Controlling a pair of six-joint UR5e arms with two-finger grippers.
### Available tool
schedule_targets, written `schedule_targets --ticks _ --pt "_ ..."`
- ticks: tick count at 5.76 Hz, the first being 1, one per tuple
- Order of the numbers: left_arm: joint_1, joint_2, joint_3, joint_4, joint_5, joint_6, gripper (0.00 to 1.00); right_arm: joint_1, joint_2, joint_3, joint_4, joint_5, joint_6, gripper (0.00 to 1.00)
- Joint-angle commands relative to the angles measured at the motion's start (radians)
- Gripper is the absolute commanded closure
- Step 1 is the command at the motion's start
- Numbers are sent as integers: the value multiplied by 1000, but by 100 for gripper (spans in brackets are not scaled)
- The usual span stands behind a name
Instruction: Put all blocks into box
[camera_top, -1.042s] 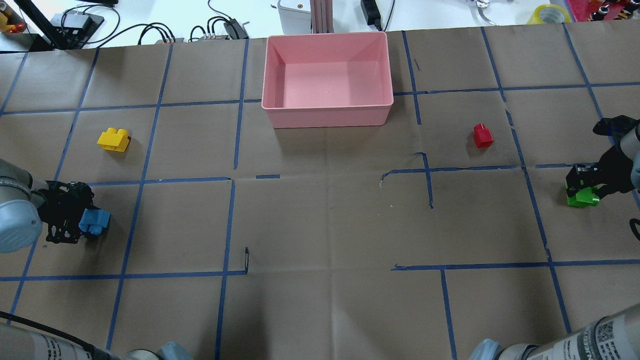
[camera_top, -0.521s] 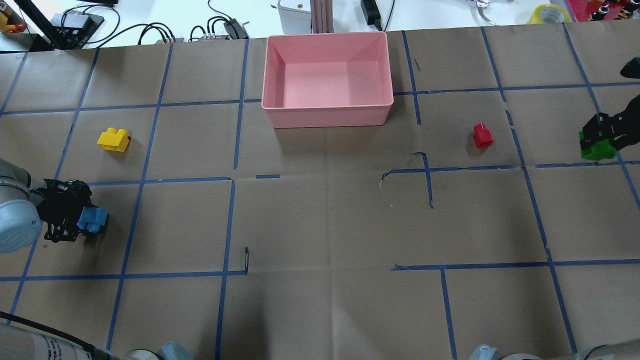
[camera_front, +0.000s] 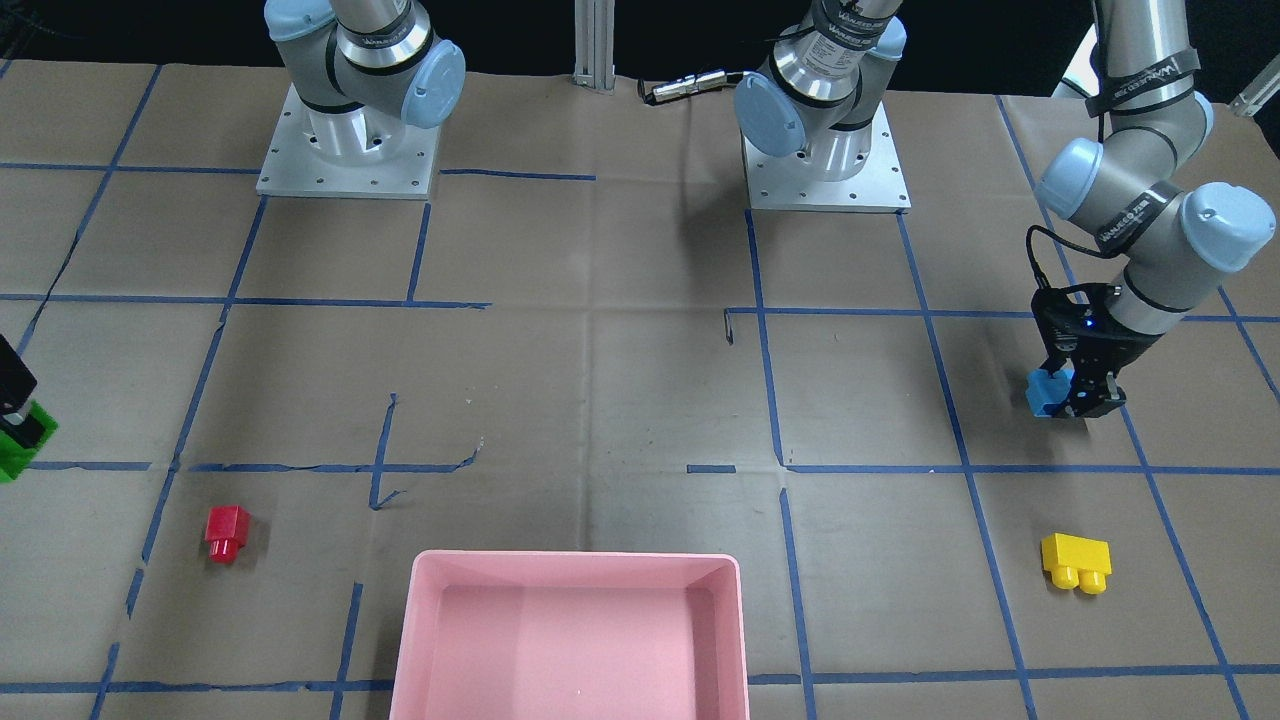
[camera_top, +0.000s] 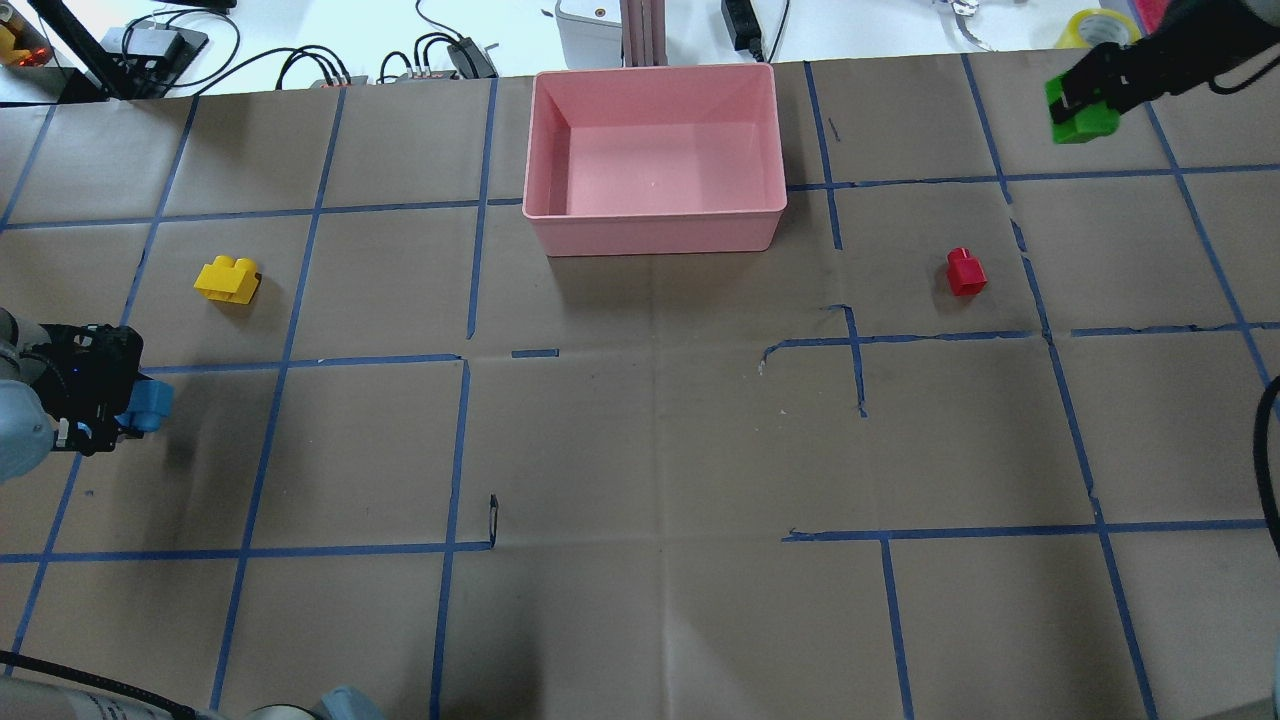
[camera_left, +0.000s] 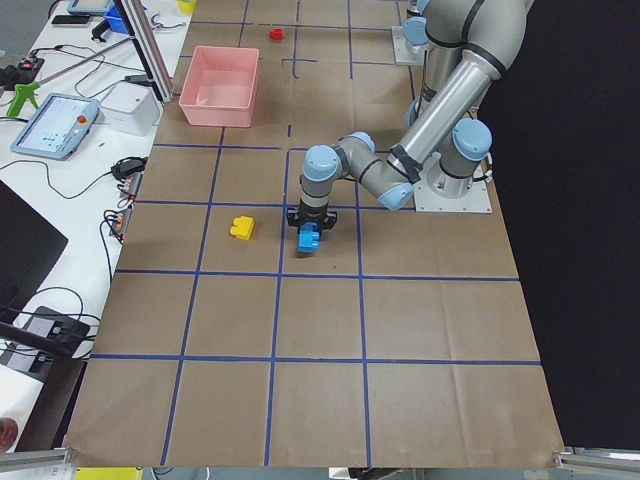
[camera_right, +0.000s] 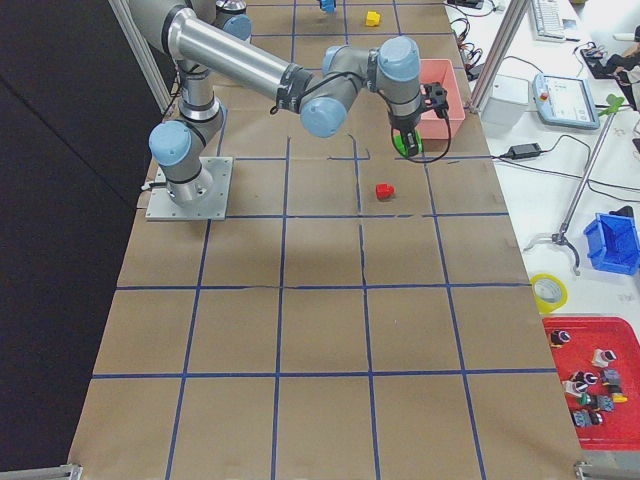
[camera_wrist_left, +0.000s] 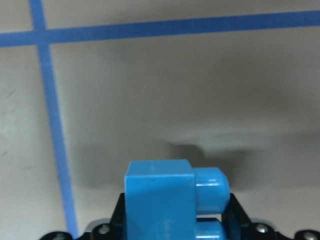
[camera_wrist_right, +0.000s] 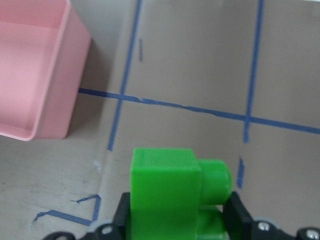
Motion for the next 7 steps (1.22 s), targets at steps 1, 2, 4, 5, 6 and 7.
schedule_targets --ticks 1,2,4,5,6,7 --pt "-4 58 157 -204 -1 -111 91 218 196 -206 -4 15 152 97" --pt "-27 41 289 -356 -1 -165 92 329 326 -370 4 26 240 96" --pt "-88 23 408 -467 -4 -329 92 495 529 -537 -7 107 398 96" --pt "-107 7 415 -466 -21 -467 93 511 541 -528 -2 94 397 95" --pt "-140 -32 439 -466 -84 -715 93 509 535 -518 17 91 399 87" --pt "-219 -84 514 -468 -77 -895 93 508 531 -515 2 100 393 2"
